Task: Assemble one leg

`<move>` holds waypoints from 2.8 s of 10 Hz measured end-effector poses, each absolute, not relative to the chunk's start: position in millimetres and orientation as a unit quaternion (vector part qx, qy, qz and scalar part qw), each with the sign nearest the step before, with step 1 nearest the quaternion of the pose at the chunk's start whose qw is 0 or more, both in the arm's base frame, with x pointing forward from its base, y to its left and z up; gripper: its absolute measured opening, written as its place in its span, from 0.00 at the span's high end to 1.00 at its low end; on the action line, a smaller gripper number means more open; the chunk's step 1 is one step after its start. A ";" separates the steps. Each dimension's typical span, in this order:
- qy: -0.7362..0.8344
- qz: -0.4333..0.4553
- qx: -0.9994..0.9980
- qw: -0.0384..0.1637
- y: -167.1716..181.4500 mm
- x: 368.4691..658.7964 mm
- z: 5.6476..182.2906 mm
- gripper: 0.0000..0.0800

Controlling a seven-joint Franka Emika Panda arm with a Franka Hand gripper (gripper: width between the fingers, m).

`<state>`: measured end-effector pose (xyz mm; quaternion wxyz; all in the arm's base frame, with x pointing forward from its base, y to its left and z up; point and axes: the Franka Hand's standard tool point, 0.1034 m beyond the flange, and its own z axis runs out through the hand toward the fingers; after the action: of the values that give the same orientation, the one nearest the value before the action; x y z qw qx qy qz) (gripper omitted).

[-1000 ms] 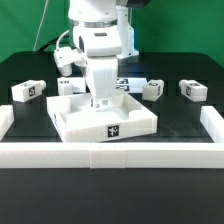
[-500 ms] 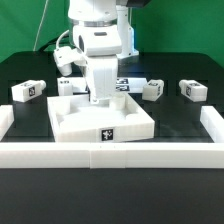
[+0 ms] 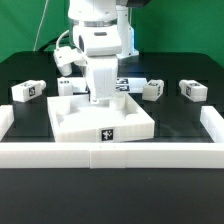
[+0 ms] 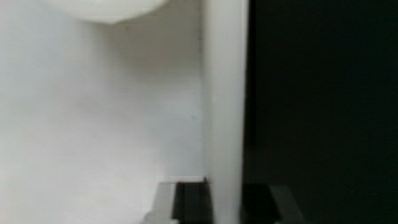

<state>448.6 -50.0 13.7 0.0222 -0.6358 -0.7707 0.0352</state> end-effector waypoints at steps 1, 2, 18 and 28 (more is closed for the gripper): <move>-0.755 0.031 -0.654 0.019 -36.9 451.5 14.3 0.92; -0.751 0.030 -0.659 0.018 -28.8 452.9 14.1 0.92; -0.695 0.009 -0.719 0.011 80.1 501.4 15.2 0.82; -0.695 0.009 -0.719 0.010 79.5 501.5 15.7 0.19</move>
Offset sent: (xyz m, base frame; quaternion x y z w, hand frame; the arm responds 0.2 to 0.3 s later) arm 0.0199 0.0479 -0.0088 -0.0144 0.0109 0.0878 0.9960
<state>501.5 79.5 15.7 0.0105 -0.7193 -0.6945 0.0092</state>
